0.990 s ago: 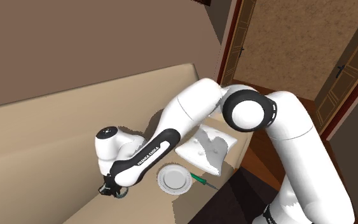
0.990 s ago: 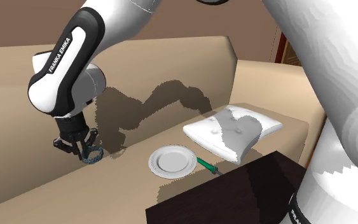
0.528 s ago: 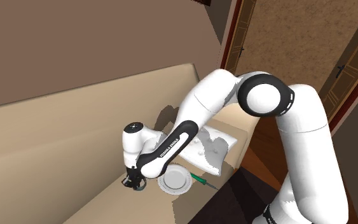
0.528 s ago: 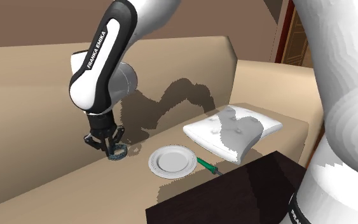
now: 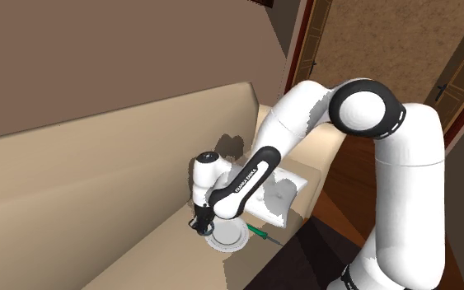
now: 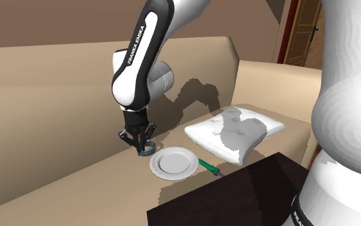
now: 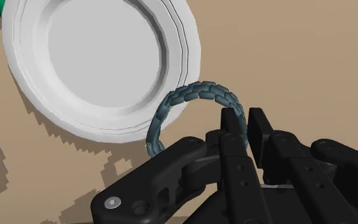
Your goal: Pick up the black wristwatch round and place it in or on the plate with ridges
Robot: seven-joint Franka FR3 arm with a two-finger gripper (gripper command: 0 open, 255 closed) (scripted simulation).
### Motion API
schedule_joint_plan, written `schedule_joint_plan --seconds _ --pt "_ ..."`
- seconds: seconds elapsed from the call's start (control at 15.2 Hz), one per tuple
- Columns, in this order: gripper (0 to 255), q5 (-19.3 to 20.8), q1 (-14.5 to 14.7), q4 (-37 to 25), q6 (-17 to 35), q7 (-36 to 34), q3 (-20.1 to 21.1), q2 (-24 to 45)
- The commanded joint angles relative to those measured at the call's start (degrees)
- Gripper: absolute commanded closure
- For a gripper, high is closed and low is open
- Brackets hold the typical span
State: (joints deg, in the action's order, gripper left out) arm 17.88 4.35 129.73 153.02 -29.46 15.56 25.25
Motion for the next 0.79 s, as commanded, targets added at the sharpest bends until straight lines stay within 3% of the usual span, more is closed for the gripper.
schedule_joint_plan --seconds 0.0,0.4,0.73 --pt "255 0.0 -2.4 3.0 1.9 2.5 -0.4 -1.4" --pt "255 -0.5 -9.8 10.5 5.8 10.4 -1.3 -5.5" --pt "255 2.3 -7.9 9.4 9.0 8.2 -3.9 -1.2"
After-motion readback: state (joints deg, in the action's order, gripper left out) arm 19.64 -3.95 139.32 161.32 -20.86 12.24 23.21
